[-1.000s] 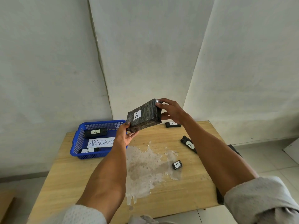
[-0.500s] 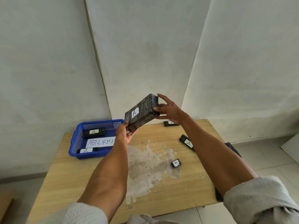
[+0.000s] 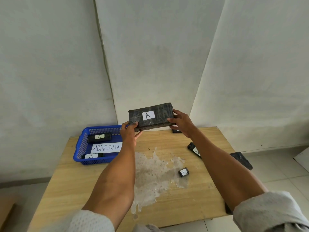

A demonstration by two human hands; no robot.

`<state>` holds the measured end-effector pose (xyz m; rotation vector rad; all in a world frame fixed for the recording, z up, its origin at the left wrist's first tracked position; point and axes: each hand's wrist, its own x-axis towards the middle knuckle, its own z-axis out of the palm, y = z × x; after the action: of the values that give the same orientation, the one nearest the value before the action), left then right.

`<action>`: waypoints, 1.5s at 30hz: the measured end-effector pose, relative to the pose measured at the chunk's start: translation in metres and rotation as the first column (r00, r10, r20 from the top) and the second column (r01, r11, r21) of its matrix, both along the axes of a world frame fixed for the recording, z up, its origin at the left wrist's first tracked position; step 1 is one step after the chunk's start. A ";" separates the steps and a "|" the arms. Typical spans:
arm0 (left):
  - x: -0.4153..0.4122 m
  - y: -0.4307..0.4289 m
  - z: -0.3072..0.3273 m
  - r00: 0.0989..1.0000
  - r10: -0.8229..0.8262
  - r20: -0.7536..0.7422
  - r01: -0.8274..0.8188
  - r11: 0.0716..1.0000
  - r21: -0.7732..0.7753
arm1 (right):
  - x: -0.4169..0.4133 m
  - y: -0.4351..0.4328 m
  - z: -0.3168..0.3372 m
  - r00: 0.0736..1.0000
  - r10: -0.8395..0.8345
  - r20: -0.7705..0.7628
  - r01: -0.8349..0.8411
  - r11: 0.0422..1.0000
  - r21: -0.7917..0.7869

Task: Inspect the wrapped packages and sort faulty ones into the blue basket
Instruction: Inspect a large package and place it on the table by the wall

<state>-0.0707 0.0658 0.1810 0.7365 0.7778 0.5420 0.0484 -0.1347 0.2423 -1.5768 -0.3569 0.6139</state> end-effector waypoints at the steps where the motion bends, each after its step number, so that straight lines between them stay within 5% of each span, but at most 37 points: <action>1: 0.000 0.001 0.002 1.000 -0.014 -0.008 0.014 0.999 0.040 | 0.002 -0.001 -0.005 1.000 -0.018 -0.023 0.018 1.000 -0.001; 6: -0.002 0.003 0.003 0.989 -0.125 -0.075 0.141 0.953 0.267 | 0.010 -0.008 -0.023 0.978 -0.132 -0.164 0.140 0.990 0.035; 14: 0.000 -0.002 -0.004 0.935 -0.234 -0.265 0.331 0.845 0.421 | 0.013 -0.019 -0.047 0.965 -0.216 -0.150 0.207 0.976 -0.072; 23: 0.002 -0.007 -0.024 0.883 -0.162 -0.441 0.402 0.748 0.528 | 0.007 -0.008 -0.073 0.987 -0.080 0.138 0.128 0.914 -0.384; 33: 0.013 -0.009 -0.091 0.659 -0.101 -0.746 0.625 0.625 0.467 | 0.000 0.014 -0.146 0.966 0.030 0.256 0.106 0.859 -0.500; 45: 0.088 0.016 -0.171 0.601 -0.062 -0.797 0.640 0.635 0.432 | 0.072 0.043 -0.245 0.979 0.036 0.203 0.092 0.803 -0.588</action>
<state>0.0175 0.0817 0.0102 1.8869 1.1164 0.0725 0.1209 -0.0916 -0.0030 -2.2649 -0.3056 0.5694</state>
